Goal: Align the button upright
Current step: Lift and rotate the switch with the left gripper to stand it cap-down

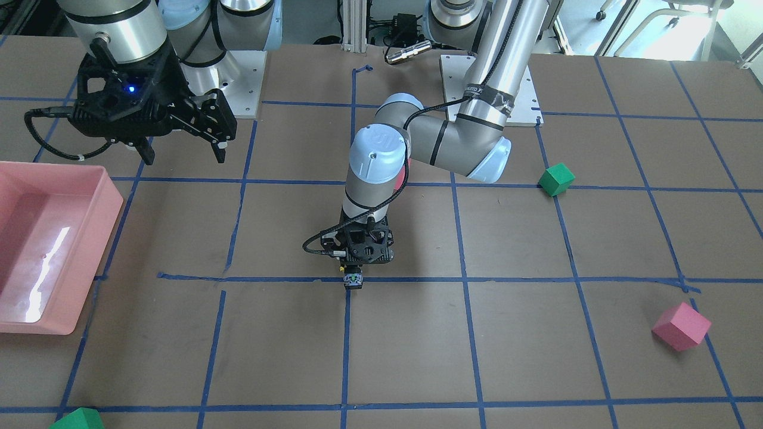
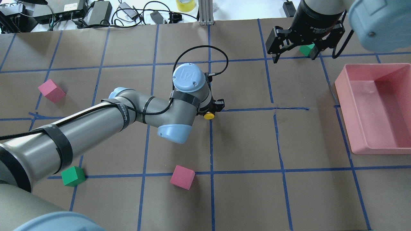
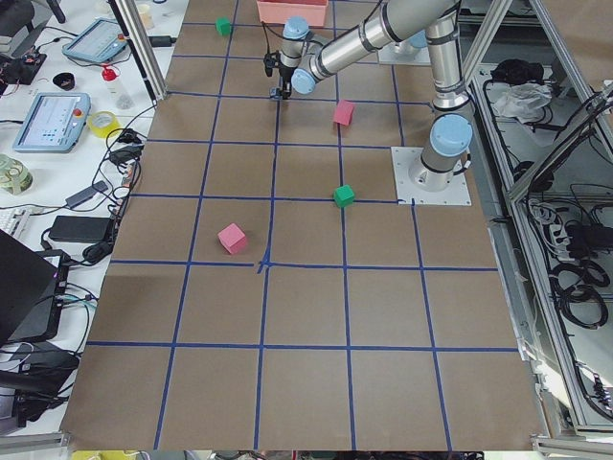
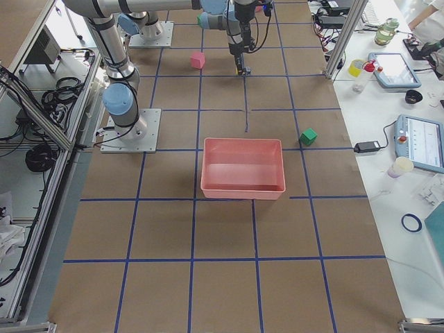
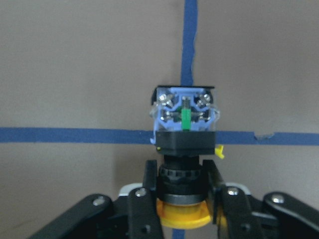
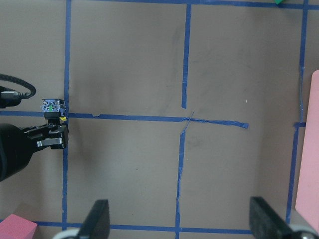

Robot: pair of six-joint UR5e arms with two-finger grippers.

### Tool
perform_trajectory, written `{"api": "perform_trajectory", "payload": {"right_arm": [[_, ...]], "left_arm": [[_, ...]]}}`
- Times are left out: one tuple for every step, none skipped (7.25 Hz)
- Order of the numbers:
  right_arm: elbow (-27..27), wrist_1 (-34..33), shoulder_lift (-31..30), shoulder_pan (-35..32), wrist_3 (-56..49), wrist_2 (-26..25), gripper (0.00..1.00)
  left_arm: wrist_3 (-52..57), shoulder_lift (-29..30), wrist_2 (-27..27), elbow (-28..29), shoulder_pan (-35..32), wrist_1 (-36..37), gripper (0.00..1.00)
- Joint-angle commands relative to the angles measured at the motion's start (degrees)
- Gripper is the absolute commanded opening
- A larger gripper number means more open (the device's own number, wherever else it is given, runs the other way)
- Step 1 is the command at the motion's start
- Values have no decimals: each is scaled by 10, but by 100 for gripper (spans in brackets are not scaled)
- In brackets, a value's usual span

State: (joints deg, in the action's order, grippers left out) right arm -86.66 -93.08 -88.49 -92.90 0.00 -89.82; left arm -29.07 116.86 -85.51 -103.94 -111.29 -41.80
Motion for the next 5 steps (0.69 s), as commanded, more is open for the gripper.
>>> {"api": "perform_trajectory", "payload": {"right_arm": [[0,0,0,0,0,0,100],[0,0,1,0,0,0,100],[0,1,0,0,0,0,100],[0,1,1,0,0,0,100],[0,1,1,0,0,0,100]], "left_arm": [[-65,-21,59,36,34,-166,0],[-71,-34,103,33,60,-202,0],[-114,-43,167,34,86,-241,0],[-174,-46,249,29,112,-244,0],[-231,-44,326,24,122,-249,0]]}}
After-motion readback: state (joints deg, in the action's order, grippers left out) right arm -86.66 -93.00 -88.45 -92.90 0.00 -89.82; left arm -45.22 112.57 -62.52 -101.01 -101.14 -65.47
